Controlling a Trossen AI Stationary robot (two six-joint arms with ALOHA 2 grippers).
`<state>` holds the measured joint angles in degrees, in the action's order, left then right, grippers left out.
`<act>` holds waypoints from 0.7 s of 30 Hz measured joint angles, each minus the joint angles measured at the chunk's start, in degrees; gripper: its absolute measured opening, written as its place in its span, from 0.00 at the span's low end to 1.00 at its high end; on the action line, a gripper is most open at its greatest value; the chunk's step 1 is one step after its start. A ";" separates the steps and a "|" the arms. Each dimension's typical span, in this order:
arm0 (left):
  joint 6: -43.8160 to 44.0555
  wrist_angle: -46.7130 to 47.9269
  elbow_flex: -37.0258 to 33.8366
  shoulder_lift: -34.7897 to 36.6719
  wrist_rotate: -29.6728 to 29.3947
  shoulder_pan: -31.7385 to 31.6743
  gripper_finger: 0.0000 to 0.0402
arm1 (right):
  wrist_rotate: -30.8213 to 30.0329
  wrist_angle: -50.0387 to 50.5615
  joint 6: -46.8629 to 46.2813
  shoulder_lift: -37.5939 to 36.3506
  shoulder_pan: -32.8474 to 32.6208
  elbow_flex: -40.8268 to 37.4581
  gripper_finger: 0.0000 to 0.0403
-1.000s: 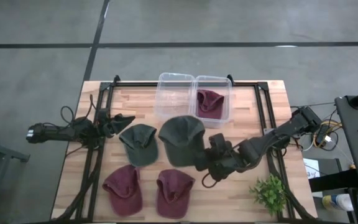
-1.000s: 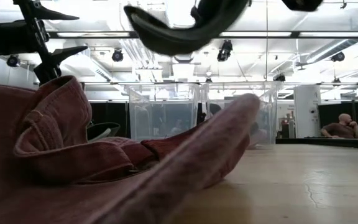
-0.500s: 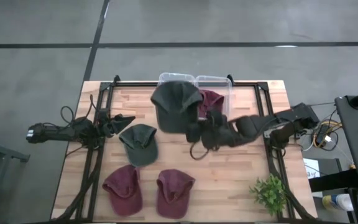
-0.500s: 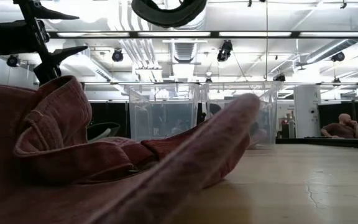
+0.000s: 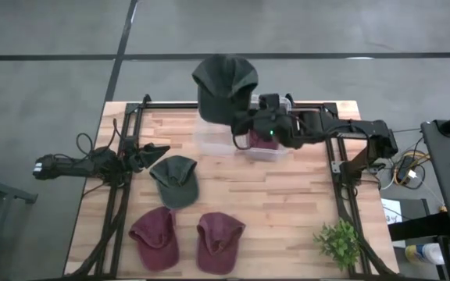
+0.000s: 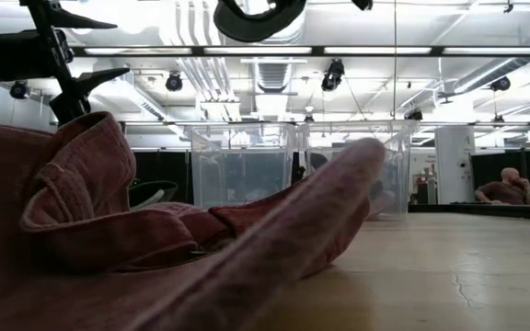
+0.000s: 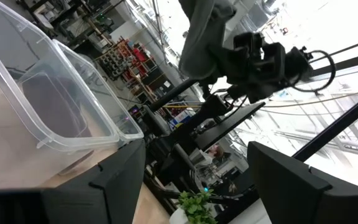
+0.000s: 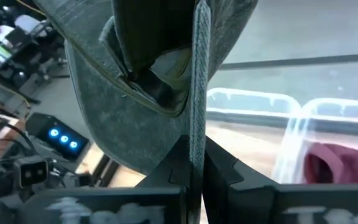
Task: Pick & Place hat
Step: Put the right black cap into the left transparent bin
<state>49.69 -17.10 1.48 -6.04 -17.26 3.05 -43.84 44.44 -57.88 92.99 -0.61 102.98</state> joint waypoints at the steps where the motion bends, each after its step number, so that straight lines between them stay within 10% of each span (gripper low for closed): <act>1: 0.00 0.00 0.00 0.02 -0.01 0.00 0.69 | 0.86 -1.14 1.07 0.00 0.75 0.00 0.03; 21: 0.00 -0.01 0.00 0.01 -0.15 -0.04 0.69 | 18.80 -5.32 -0.42 6.09 13.02 -1.01 0.03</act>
<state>49.69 -17.11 1.48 -6.03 -17.40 3.01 -25.04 39.12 -58.30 99.08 12.41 101.97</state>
